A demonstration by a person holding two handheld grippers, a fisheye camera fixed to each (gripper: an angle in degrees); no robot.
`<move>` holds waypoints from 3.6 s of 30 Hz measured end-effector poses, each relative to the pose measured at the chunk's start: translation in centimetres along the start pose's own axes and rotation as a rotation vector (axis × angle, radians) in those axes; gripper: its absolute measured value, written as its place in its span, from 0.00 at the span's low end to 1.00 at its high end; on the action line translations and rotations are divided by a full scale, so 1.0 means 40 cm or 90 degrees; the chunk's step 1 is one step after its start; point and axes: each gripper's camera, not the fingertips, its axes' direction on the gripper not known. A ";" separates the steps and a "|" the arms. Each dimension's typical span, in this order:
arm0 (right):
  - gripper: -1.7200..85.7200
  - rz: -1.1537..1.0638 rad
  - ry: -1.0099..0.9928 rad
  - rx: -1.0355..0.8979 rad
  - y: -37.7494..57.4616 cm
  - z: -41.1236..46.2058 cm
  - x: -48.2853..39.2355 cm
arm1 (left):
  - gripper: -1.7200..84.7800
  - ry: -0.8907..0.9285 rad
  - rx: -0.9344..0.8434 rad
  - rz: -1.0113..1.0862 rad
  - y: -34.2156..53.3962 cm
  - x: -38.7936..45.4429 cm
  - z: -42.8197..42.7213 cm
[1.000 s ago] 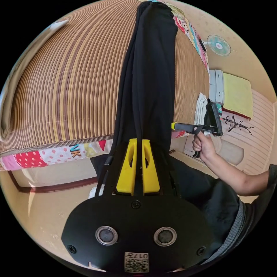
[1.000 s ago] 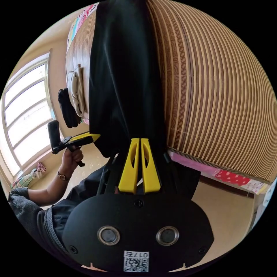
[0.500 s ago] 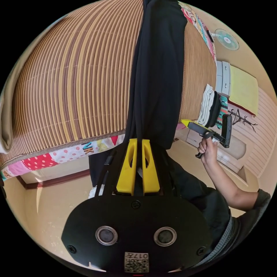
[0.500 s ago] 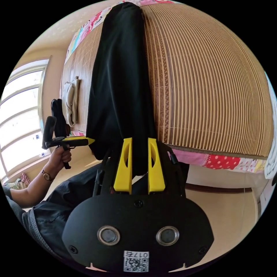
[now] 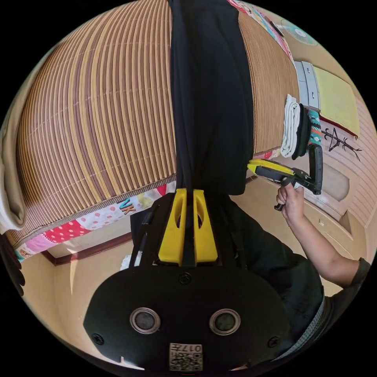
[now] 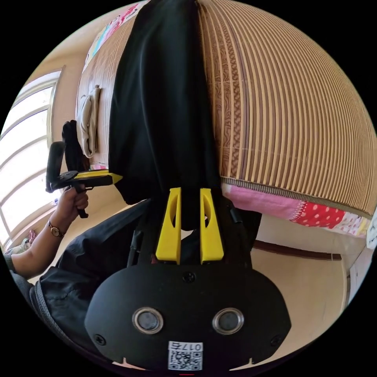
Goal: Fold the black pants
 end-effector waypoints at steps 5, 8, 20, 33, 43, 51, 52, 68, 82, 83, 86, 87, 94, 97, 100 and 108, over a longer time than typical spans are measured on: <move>0.05 -0.007 -0.034 0.017 0.024 -0.067 0.020 | 0.03 0.023 -0.005 0.014 0.002 0.017 -0.009; 0.04 -0.009 -0.092 0.125 0.109 -0.173 0.044 | 0.03 0.154 0.026 0.106 0.026 0.027 -0.049; 0.05 0.075 -0.026 0.047 0.108 -0.010 0.145 | 0.04 0.153 0.056 -0.001 0.038 -0.032 0.074; 0.14 0.062 -0.336 0.206 0.019 -0.156 0.381 | 0.18 0.248 0.216 -0.034 -0.150 -0.081 -0.089; 0.14 -0.021 -0.369 0.137 -0.271 -0.097 0.380 | 0.17 0.241 0.232 0.009 -0.449 -0.023 -0.117; 0.06 -0.079 -0.555 0.163 -0.095 -0.064 0.397 | 0.06 0.330 0.236 0.056 -0.360 -0.014 -0.126; 0.06 -0.107 -0.599 0.177 -0.034 -0.075 0.392 | 0.06 0.354 0.240 0.071 -0.340 -0.014 -0.133; 0.05 -0.535 -0.533 0.349 0.774 -0.579 -0.112 | 0.06 0.446 0.428 0.476 0.350 0.404 -0.528; 0.03 -0.497 -0.334 0.480 0.713 -0.854 -0.351 | 0.06 0.356 0.629 0.502 0.394 0.590 -0.825; 0.03 -0.443 -0.339 0.462 0.630 -0.828 -0.322 | 0.06 0.313 0.632 0.465 0.338 0.578 -0.810; 0.03 -0.337 -0.368 0.428 0.452 -0.748 -0.245 | 0.06 0.260 0.605 0.370 0.164 0.512 -0.756; 0.03 -0.320 -0.375 0.421 0.425 -0.732 -0.233 | 0.06 0.258 0.581 0.340 0.095 0.477 -0.733; 0.03 -0.228 -0.225 0.322 0.385 -0.458 -0.200 | 0.06 0.147 0.459 0.260 -0.067 0.292 -0.526; 0.03 -0.146 -0.260 0.261 0.452 -0.258 -0.081 | 0.06 0.166 0.356 0.236 -0.051 0.190 -0.331; 0.04 0.013 -0.280 0.180 0.527 -0.050 0.072 | 0.06 0.161 0.227 0.182 -0.019 0.081 -0.099; 0.07 0.183 -0.363 0.249 0.595 -0.048 0.234 | 0.10 0.236 0.084 0.011 -0.030 -0.167 0.181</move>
